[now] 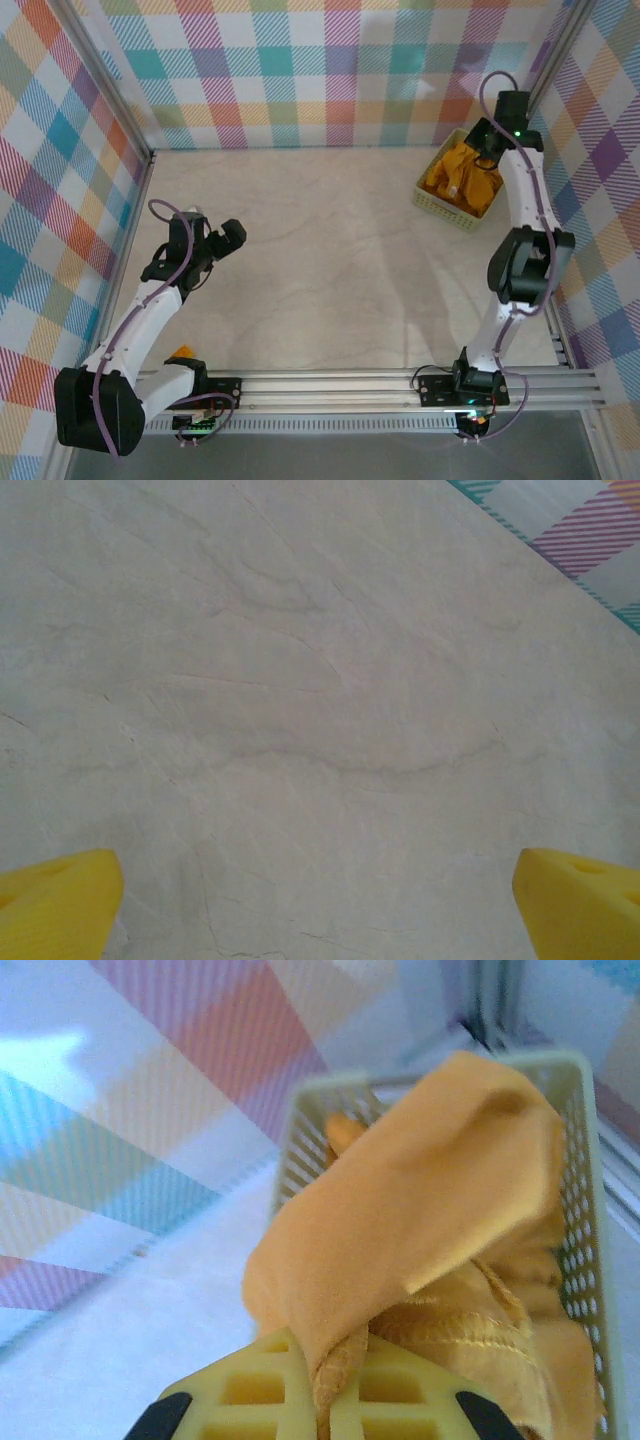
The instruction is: Fold the inside-out t-shirt
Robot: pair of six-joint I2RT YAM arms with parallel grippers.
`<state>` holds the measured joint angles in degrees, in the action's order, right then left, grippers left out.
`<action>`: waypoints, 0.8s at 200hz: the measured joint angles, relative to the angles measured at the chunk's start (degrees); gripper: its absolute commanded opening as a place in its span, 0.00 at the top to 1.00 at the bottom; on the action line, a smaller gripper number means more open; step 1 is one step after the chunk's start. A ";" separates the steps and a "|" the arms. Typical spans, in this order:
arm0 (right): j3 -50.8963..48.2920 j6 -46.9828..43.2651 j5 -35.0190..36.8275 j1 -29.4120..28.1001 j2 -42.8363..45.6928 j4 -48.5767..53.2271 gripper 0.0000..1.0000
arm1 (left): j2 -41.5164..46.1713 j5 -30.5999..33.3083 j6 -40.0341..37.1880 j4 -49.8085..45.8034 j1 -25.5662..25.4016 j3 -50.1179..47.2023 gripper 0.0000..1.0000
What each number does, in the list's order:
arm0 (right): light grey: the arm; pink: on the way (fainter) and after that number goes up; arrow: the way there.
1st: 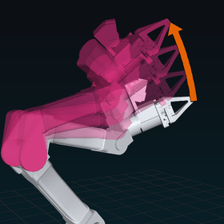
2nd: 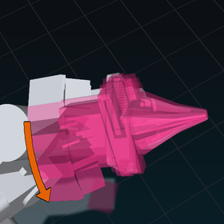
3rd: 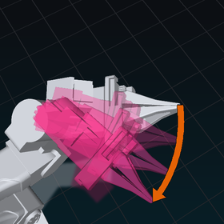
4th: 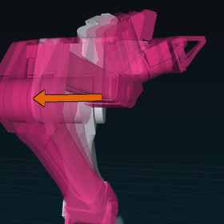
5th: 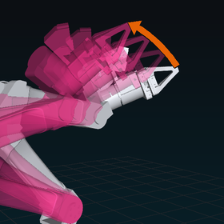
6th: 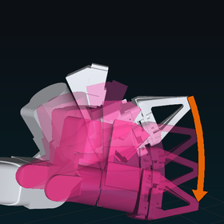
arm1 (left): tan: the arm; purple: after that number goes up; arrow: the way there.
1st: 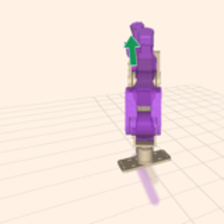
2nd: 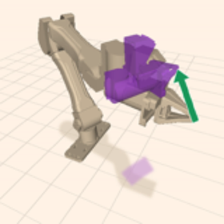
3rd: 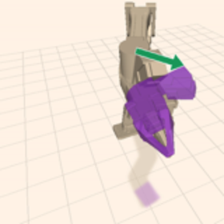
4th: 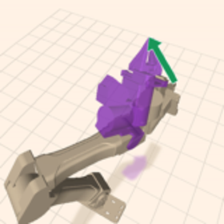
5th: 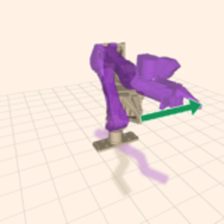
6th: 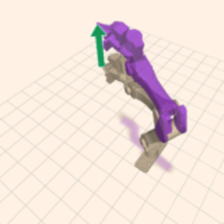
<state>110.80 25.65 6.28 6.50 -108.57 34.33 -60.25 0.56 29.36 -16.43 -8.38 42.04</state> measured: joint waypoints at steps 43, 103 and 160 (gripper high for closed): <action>-4.46 -1.11 -2.10 -4.42 6.56 -4.81 1.00 | 0.00 -0.74 0.00 0.00 -0.09 0.15 0.00; -1.70 -6.03 -0.07 -13.46 9.68 -3.34 1.00 | 0.24 -1.29 0.00 -0.02 -0.11 0.15 0.00; 16.04 -14.88 0.81 -23.85 11.43 -2.54 1.00 | 1.55 -2.27 0.00 -0.07 -0.13 0.15 0.00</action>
<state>126.85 10.76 7.09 -17.34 -97.14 31.79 -58.70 -1.72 29.36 -16.49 -8.51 42.19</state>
